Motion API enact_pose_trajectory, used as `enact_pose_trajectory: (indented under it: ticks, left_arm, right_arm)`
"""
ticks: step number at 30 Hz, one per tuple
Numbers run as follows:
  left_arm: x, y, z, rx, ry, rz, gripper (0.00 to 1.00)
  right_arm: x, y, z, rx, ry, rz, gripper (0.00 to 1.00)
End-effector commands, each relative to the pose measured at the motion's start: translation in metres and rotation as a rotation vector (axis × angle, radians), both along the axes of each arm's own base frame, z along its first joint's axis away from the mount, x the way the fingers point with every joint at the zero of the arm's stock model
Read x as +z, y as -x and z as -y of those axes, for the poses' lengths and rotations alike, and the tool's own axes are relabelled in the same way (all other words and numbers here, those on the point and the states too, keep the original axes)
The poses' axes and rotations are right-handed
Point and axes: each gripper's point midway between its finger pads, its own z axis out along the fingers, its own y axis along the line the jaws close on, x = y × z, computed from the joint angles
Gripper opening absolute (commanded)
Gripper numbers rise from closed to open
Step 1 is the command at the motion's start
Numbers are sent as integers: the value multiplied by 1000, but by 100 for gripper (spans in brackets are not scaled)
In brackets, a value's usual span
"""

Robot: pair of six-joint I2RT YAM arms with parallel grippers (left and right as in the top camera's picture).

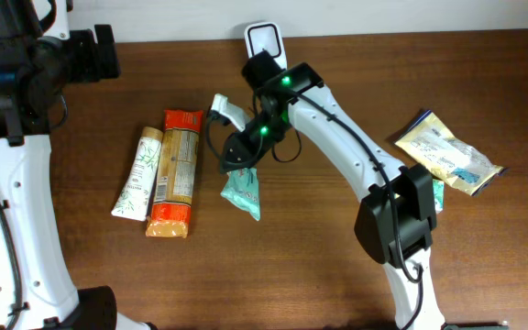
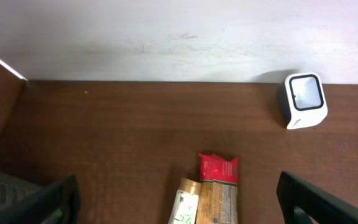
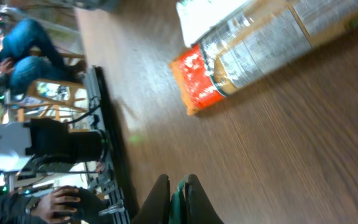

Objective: Scan the item barcode
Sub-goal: 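Hold the teal wipes pack in front of the scanner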

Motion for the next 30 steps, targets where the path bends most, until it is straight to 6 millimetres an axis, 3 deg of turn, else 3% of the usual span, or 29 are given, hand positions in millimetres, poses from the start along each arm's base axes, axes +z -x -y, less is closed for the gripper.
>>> enact_pose_trajectory:
  ticks: [1,3,4,7,9,10,12,18,19,23,24,26,28,29,30]
  left_arm:
    - [7,3,-1,-4,-13,16,99]
    - [7,3,-1,-4,-13,16,99]
    - [7,3,-1,-4,-13,16,99]
    - [7,3,-1,-4,-13,16,99]
    - [7,3,-1,-4,-13,16,99]
    - [7,3,-1,-4,-13,16,99]
    - [7,3,-1,-4,-13,16,99]
    - [7,3,-1,-4,-13,16,99]
    - [7,3,-1,-4,-13,16,99]
    - [7,3,-1,-4,-13,16,99]
    - [7,3,-1,-4,-13,16,99]
    - [7,3,-1,-4,-13,16,99]
    - [7,3,-1,-4,-13,16,99]
    - [7,3,-1,-4,-13,16,99]
    - [7,3,-1,-4,-13,16,99]
  right_arm:
    - [-3,-14,12,-72,41,-8,4]
    - [-19,-28,24,-164,176,14,4]
    - [-33,-43,41,-280,323,39,4]
    - [-52,-84,121,-697,781,187,4]
    - [-43,-99,171,-914,1016,336,4]
    - [-26,-103,205,-1057,1181,473,4]
    - [6,-103,236,-1207,1348,684,4]
    - [54,-108,231,-1273,1437,1066,4]
    - [55,-109,230,-1259,1447,1086,4]
    - [19,-102,211,-1108,1479,1001,4]
    - [12,-99,202,-1082,1475,996,10]
    - [10,-94,189,-1054,1457,1008,31]
    - [12,-87,173,-978,1455,1045,45]
    - [8,-79,157,-926,1434,1048,70]
    - [6,-76,152,-889,1433,1039,76]
